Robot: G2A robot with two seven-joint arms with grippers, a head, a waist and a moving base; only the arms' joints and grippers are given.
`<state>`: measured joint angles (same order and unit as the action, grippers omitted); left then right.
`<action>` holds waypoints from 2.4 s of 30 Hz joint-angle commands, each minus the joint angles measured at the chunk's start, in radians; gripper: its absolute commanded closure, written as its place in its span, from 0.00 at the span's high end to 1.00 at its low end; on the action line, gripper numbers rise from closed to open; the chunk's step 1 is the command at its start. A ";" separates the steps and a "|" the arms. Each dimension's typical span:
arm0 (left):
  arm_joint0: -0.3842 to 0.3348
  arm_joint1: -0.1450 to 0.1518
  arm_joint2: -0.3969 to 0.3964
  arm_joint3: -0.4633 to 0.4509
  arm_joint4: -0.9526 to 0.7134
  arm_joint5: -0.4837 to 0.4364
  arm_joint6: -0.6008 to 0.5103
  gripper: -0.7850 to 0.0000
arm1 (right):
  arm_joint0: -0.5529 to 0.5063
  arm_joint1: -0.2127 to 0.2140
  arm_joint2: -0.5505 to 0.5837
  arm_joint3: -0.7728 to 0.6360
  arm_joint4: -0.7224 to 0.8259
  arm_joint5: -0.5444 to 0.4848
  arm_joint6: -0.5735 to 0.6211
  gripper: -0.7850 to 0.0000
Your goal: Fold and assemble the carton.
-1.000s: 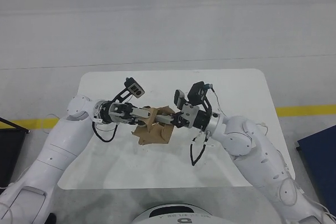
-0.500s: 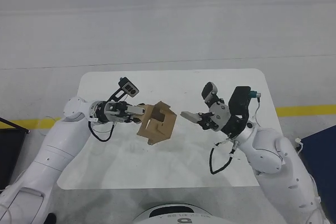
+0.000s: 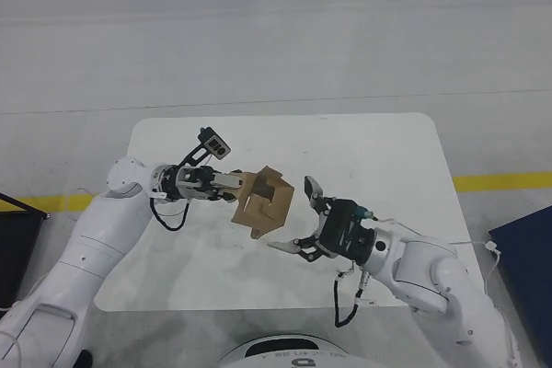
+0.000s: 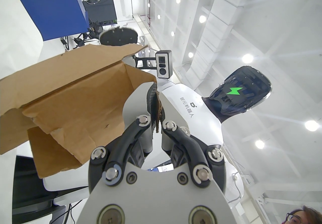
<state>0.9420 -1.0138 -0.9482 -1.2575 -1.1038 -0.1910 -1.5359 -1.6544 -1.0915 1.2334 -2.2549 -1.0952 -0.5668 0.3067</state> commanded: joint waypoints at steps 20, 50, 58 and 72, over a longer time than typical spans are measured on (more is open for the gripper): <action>-0.002 -0.006 -0.004 0.009 0.141 0.026 0.003 0.00 | 0.216 -0.006 -0.141 0.103 0.076 -0.122 0.162 0.56; -0.004 -0.036 -0.031 0.043 0.112 0.046 0.000 0.00 | 0.173 0.013 -0.037 0.097 0.286 -0.055 0.002 0.96; 0.008 -0.029 -0.032 0.013 0.064 0.042 0.000 0.00 | 0.015 0.022 0.125 0.145 0.280 0.092 -0.125 0.99; -0.008 -0.019 0.008 0.000 0.040 0.037 0.000 0.00 | 0.115 0.001 -0.079 0.158 0.171 0.161 0.030 1.00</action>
<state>0.9346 -1.0331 -0.9420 -1.2575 -1.0626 -0.1525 -1.5359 -1.5492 -1.0893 1.1629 -2.0969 -0.9252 -0.4053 0.3267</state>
